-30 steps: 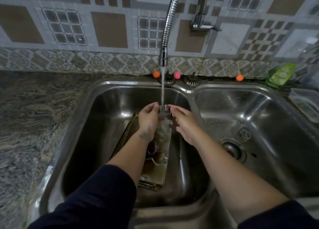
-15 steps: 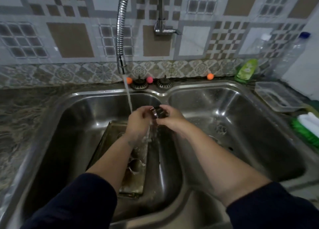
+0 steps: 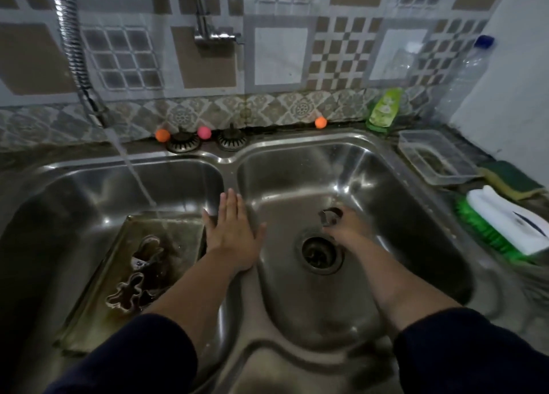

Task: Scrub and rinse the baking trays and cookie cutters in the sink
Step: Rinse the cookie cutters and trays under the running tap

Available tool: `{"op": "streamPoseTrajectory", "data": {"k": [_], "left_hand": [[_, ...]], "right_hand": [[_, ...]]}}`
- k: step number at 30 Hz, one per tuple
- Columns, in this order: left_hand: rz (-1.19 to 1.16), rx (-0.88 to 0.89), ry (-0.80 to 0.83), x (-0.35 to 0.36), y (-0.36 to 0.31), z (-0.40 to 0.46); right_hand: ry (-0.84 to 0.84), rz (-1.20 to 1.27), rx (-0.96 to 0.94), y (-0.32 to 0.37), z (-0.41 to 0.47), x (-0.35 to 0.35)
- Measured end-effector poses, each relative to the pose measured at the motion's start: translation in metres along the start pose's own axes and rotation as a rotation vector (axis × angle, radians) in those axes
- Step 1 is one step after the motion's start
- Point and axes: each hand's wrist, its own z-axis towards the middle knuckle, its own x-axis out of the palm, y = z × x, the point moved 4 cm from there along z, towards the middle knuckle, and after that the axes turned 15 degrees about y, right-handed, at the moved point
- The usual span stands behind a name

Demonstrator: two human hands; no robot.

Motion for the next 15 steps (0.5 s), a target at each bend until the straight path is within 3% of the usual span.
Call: {"op": "streamPoseTrajectory", "data": {"k": [5,15], "left_hand": [[0.002,-0.019,-0.060,0.003,0.003,0.005],[-0.029,0.001,-0.070,0.002,0.006,0.008]], "right_hand": [[-0.035,-0.134,0.119,-0.044,0.023,-0.012],[-0.030,-0.110,0.091,-0.054,0.043,-0.006]]}}
